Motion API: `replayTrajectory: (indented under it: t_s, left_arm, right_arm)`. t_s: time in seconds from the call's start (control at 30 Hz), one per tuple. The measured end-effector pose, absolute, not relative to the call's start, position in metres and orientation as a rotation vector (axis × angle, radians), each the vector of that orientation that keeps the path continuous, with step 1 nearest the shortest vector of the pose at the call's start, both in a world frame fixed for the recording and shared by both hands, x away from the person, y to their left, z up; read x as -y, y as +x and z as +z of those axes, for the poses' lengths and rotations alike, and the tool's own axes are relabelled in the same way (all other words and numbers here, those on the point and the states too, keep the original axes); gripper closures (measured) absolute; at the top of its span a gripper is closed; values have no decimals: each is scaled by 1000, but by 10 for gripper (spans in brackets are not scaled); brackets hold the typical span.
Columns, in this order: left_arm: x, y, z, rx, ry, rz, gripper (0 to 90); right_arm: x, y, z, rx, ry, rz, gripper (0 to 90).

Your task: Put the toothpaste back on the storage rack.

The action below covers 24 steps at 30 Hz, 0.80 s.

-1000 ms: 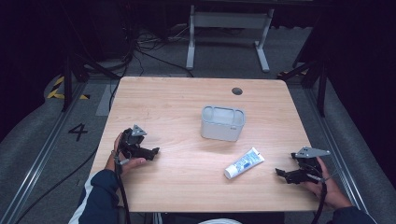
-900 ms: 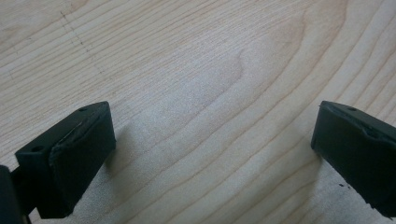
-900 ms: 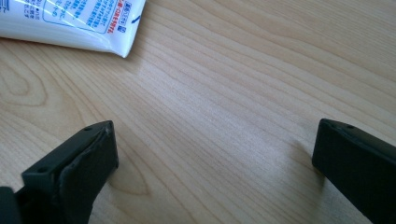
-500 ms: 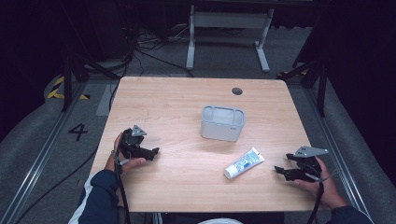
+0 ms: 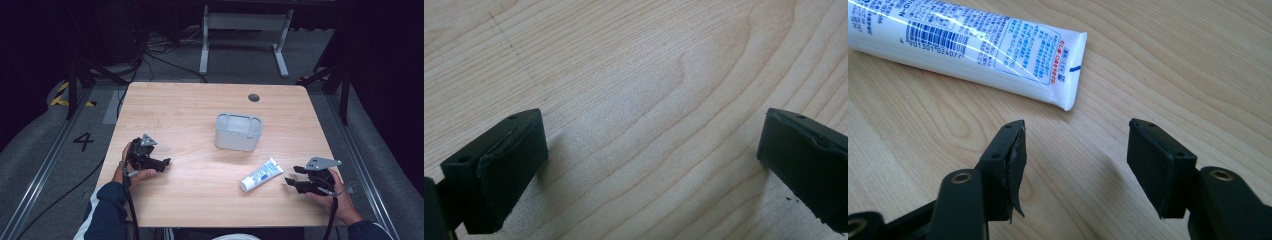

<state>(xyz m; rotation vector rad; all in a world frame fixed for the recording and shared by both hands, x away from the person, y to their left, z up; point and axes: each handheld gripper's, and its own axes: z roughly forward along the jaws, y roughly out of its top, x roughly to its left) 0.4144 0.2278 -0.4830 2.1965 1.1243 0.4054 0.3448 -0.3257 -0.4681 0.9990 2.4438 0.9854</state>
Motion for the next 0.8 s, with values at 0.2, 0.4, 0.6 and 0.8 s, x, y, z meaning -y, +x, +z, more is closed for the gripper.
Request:
replayTrajectory:
  t_s: [0.2,0.4,0.6,0.8]
  left_arm:
    - [-228,414,-483,-1124,2196,405,1]
    - [-228,414,-483,-1124,2196,405,1]
    - [-228,414,-483,-1124,2196,405,1]
    - [-228,414,-483,-1120,2194,402,1]
  right_arm:
    - [320,347,-468,-2442,995,975,411]
    - [316,350,-469,-2433,1005,964,389]
    - [311,354,-470,-2431,1001,943,374]
    - [304,360,-469,-2419,1003,910,374]
